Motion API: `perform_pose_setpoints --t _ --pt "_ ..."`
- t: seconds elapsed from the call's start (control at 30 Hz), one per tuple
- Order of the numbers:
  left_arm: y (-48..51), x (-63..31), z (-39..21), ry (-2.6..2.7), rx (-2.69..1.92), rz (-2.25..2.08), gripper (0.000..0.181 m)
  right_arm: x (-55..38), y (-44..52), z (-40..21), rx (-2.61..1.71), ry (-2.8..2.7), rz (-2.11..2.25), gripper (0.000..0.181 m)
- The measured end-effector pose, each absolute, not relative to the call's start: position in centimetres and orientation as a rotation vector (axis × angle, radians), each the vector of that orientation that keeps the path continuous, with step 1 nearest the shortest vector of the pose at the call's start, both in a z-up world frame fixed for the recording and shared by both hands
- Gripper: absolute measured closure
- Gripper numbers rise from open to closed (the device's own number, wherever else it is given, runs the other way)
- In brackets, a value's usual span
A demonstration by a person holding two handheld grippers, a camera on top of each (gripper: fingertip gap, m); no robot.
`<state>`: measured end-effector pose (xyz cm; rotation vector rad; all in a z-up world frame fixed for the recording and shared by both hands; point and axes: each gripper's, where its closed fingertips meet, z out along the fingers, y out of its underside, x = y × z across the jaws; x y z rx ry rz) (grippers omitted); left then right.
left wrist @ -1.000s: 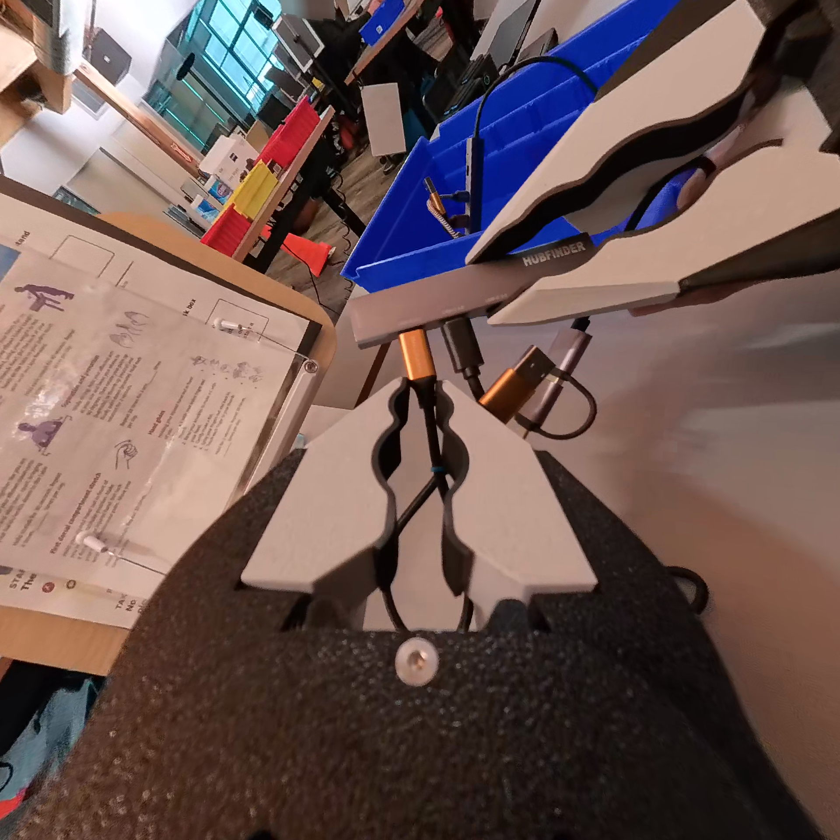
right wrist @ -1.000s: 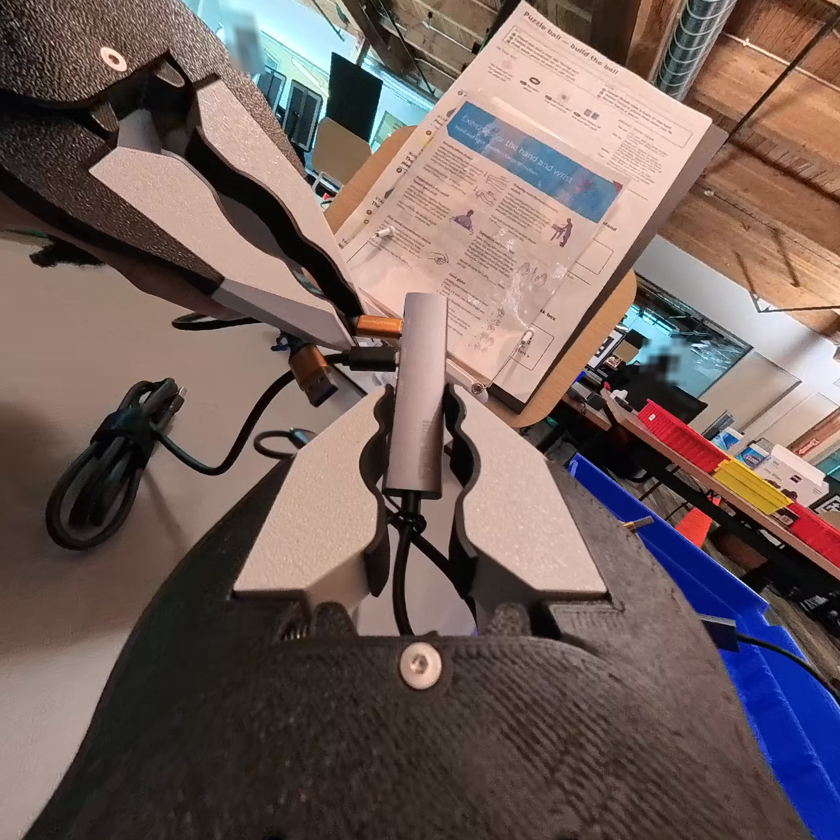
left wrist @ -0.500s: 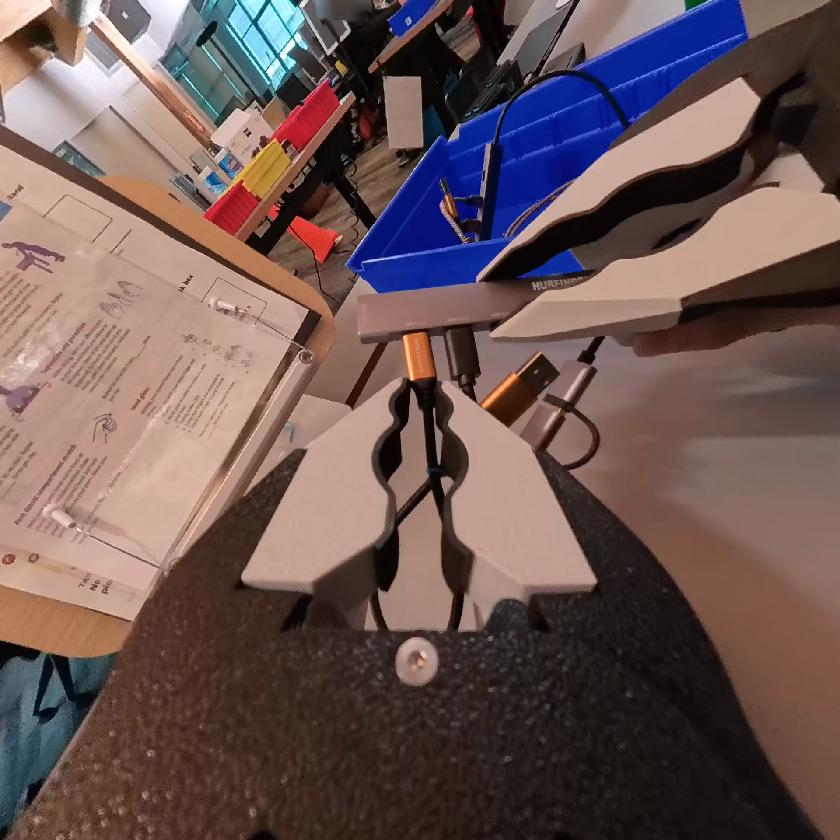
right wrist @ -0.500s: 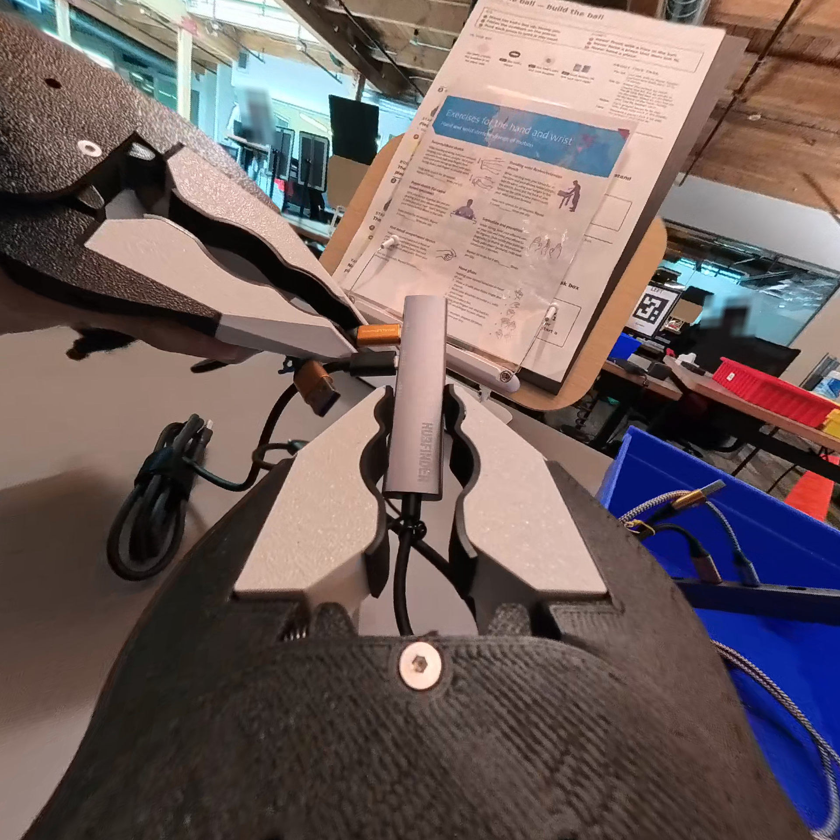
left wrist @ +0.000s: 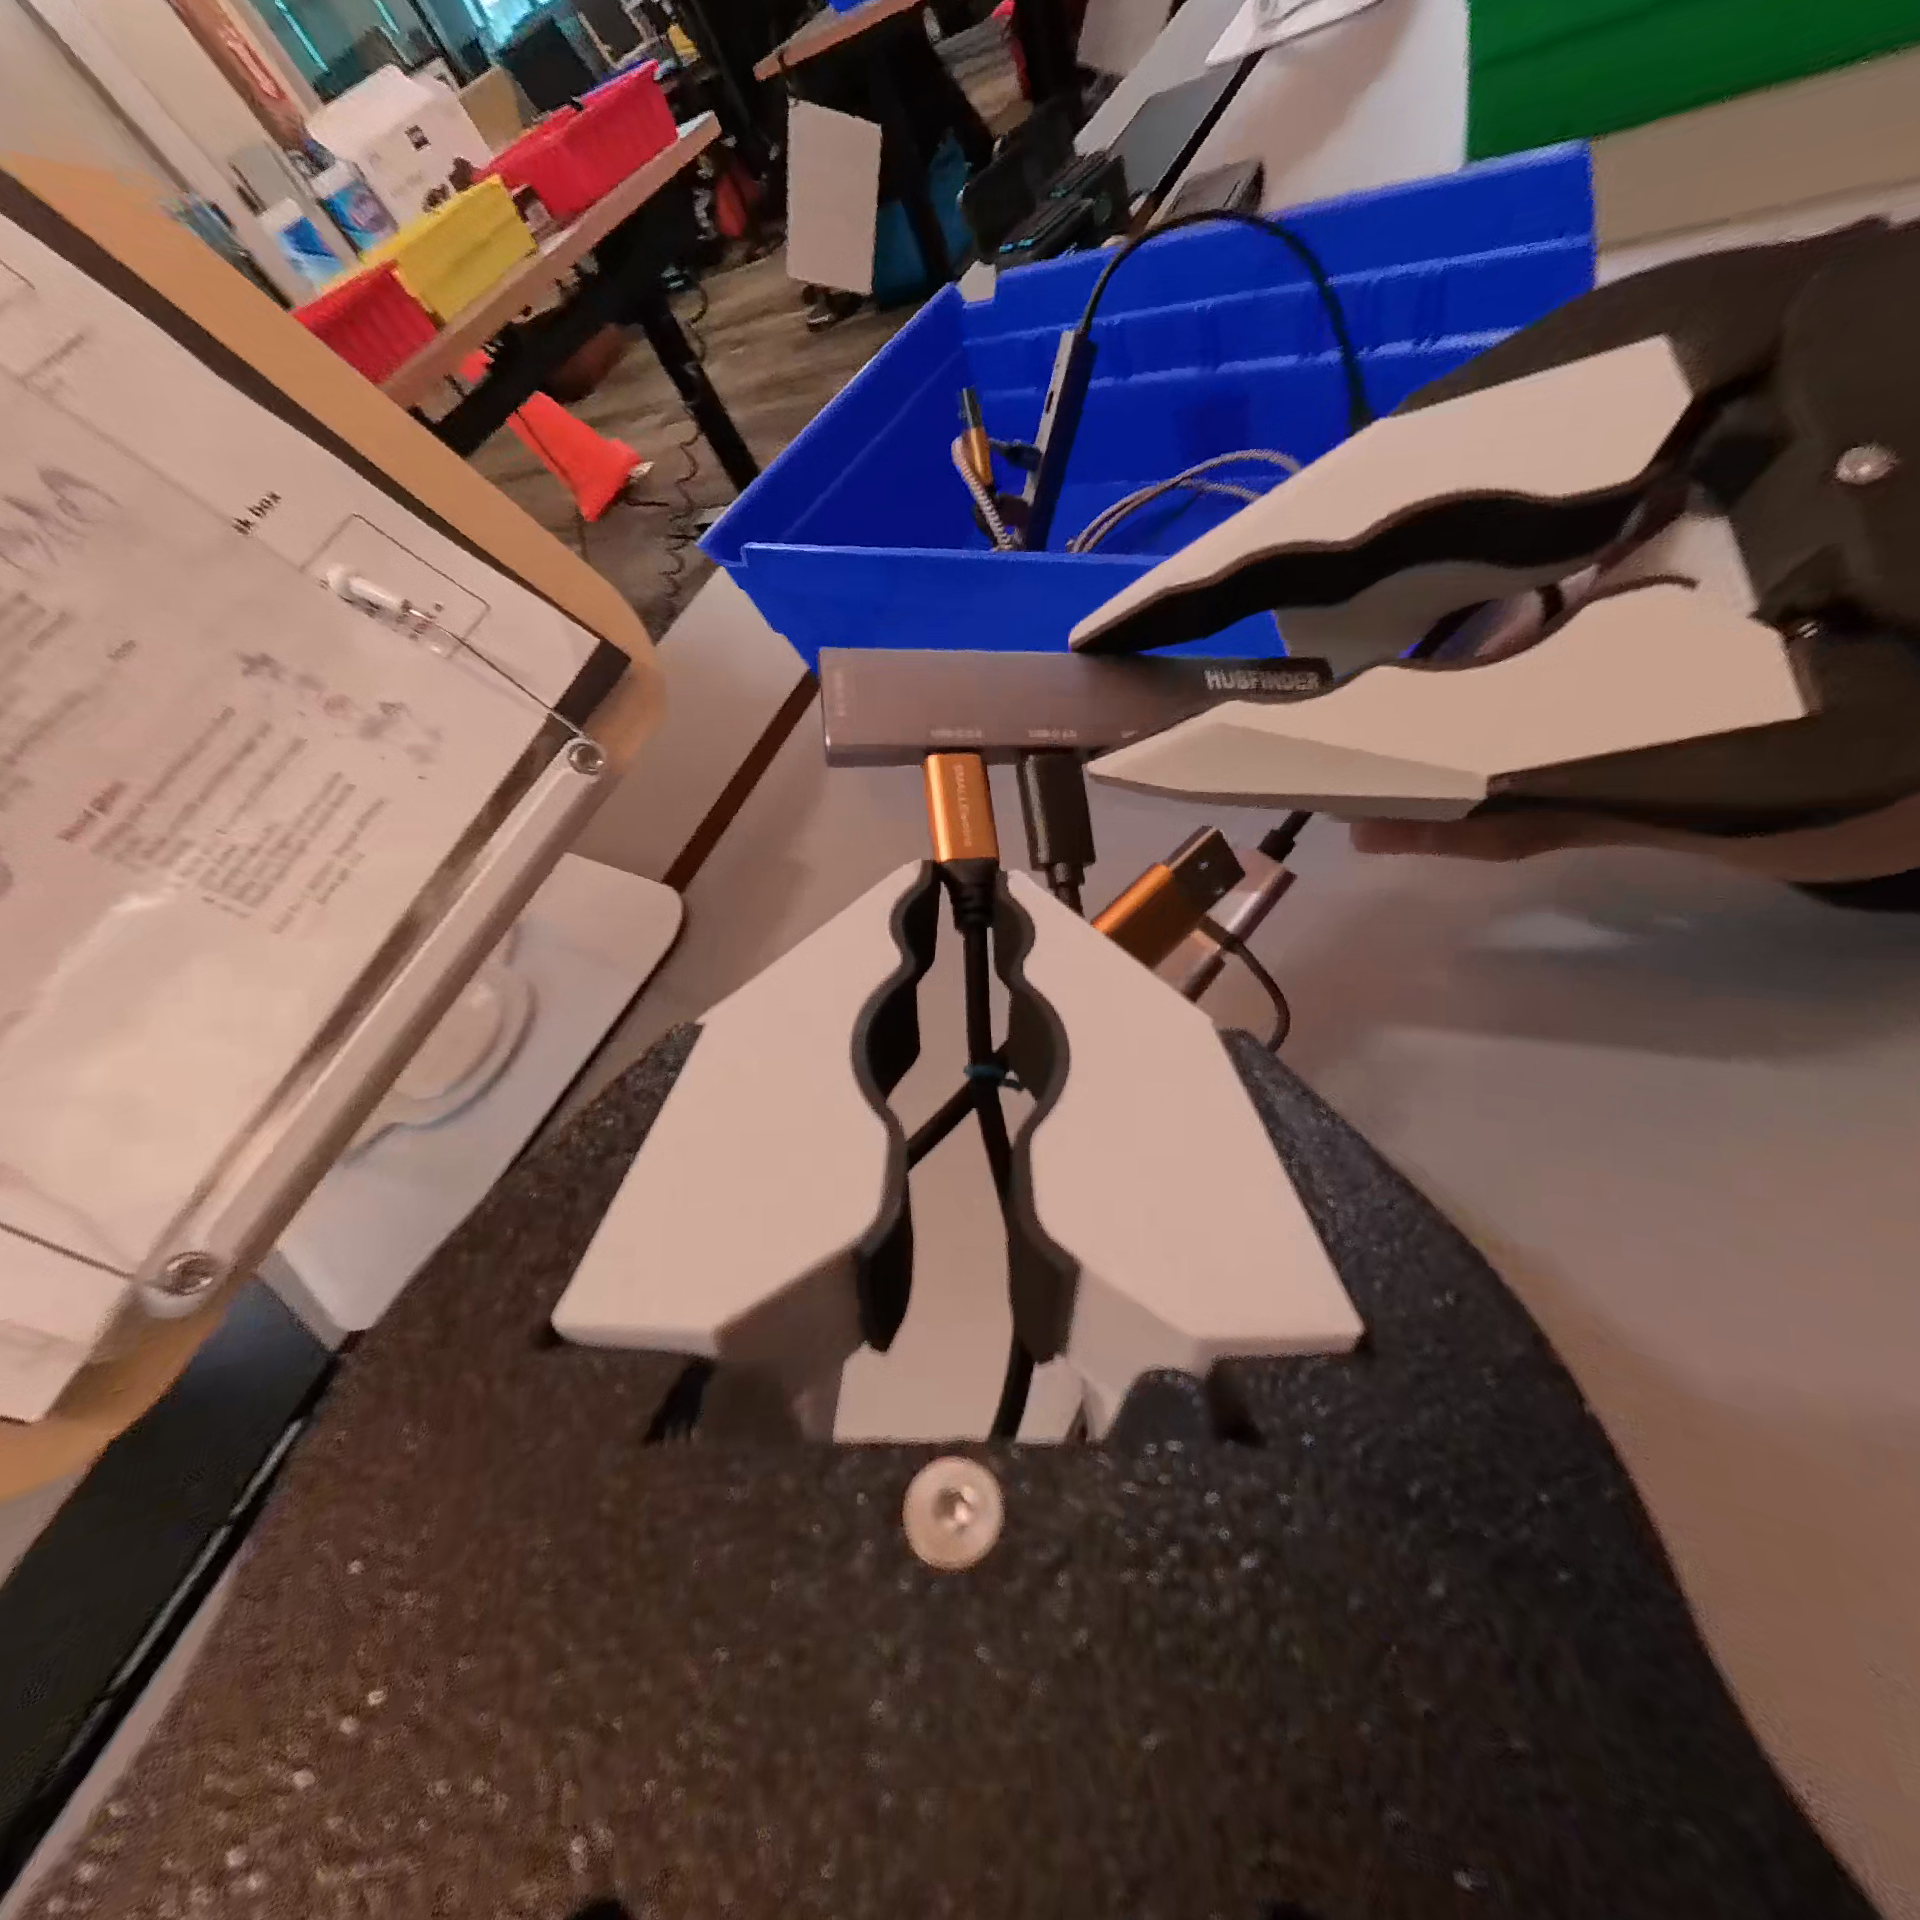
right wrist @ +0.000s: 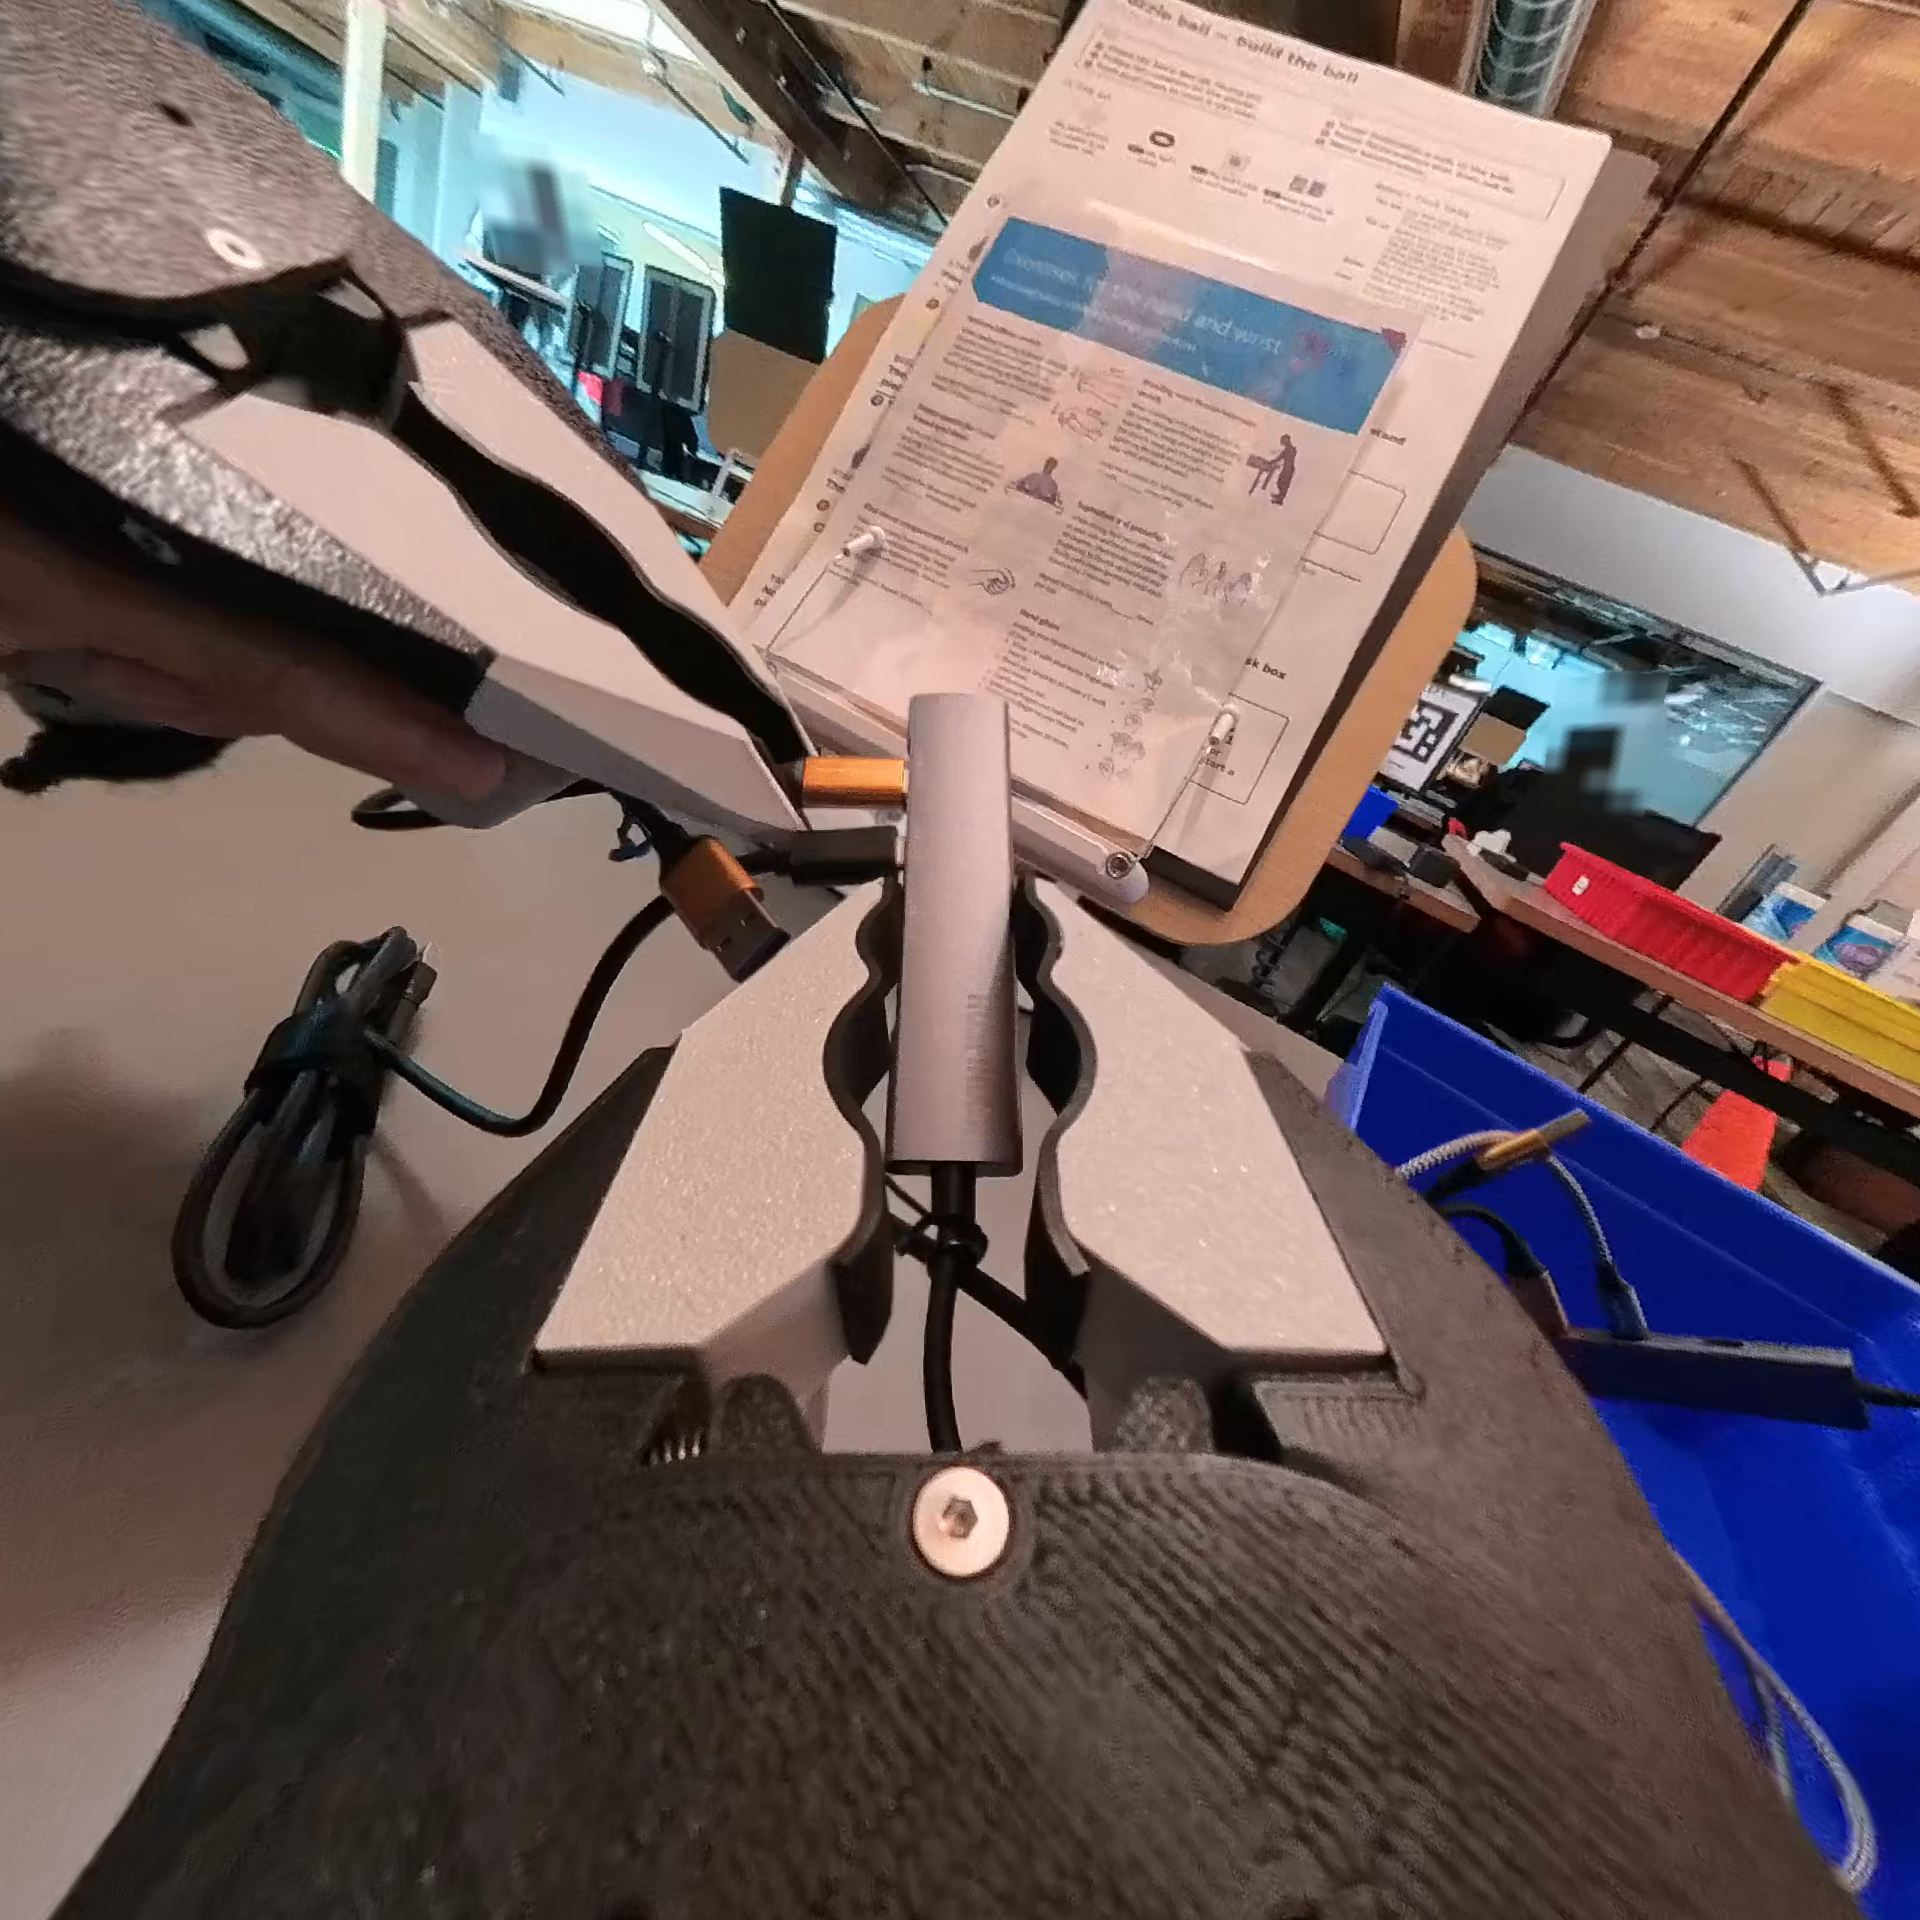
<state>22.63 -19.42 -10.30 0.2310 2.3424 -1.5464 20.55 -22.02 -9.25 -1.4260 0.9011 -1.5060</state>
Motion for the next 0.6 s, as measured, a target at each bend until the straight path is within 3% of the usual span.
perform_pose_setpoints --t 0.47,0.6 --pt "-19.5 22.2 -9.8 2.326 0.240 -1.565 0.173 20.3 -22.3 -8.9 -1.356 0.951 -1.418 0.161" --pt "-18.0 21.3 -5.3 2.278 0.223 -1.761 0.146 18.8 -22.9 -5.9 -1.266 0.912 -1.425 0.161"
